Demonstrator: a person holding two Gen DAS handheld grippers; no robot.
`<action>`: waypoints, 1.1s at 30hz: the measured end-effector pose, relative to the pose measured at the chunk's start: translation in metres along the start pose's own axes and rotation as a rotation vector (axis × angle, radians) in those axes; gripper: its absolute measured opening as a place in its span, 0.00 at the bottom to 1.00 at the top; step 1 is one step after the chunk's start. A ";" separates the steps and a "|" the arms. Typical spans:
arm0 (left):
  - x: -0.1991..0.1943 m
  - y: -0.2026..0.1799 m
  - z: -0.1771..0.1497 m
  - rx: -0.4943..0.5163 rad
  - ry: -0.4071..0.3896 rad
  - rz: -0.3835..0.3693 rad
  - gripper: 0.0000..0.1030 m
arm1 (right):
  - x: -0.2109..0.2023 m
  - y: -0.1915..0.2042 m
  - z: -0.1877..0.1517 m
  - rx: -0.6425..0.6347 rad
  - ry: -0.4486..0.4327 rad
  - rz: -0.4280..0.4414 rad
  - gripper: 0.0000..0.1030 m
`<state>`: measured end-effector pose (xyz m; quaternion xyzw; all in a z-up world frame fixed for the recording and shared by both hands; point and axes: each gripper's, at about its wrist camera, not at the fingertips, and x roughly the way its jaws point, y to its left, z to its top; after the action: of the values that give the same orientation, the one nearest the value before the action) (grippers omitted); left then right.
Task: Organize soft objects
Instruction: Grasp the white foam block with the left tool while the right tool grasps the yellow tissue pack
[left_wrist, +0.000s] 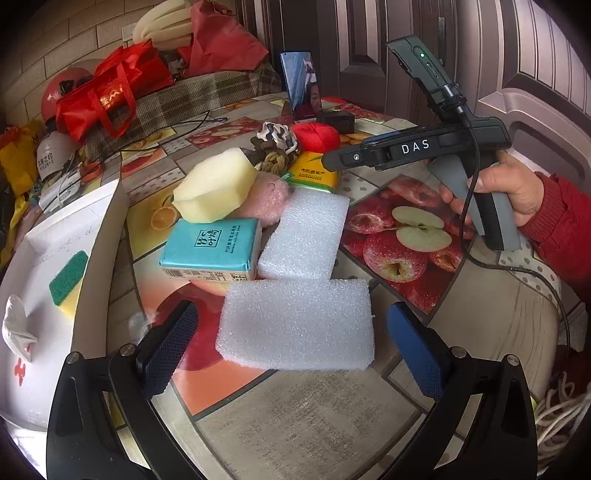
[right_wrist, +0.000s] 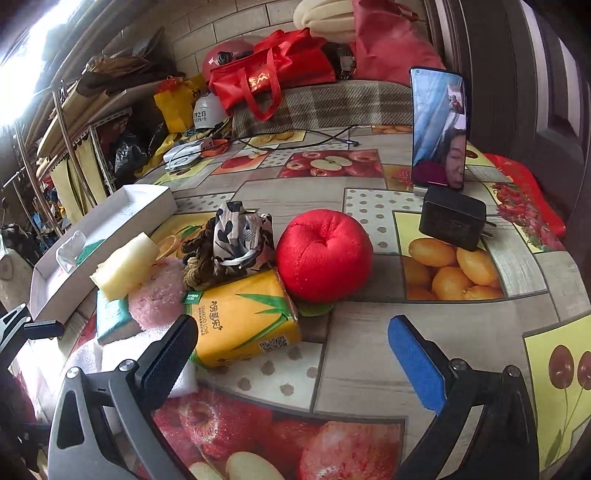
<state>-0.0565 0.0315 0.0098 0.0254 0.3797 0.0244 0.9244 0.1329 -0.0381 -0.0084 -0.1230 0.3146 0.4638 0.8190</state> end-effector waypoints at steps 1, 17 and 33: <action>0.004 -0.001 -0.001 0.009 0.023 -0.004 1.00 | 0.001 0.005 0.001 -0.021 -0.001 0.009 1.00; 0.025 0.005 -0.002 -0.019 0.122 -0.011 0.88 | 0.038 0.011 0.014 -0.037 0.121 0.035 0.74; -0.038 0.046 -0.008 -0.217 -0.193 0.236 0.88 | -0.046 0.014 -0.005 0.012 -0.248 -0.072 0.73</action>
<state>-0.0903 0.0747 0.0335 -0.0277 0.2788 0.1707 0.9447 0.1017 -0.0645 0.0180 -0.0710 0.2093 0.4439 0.8684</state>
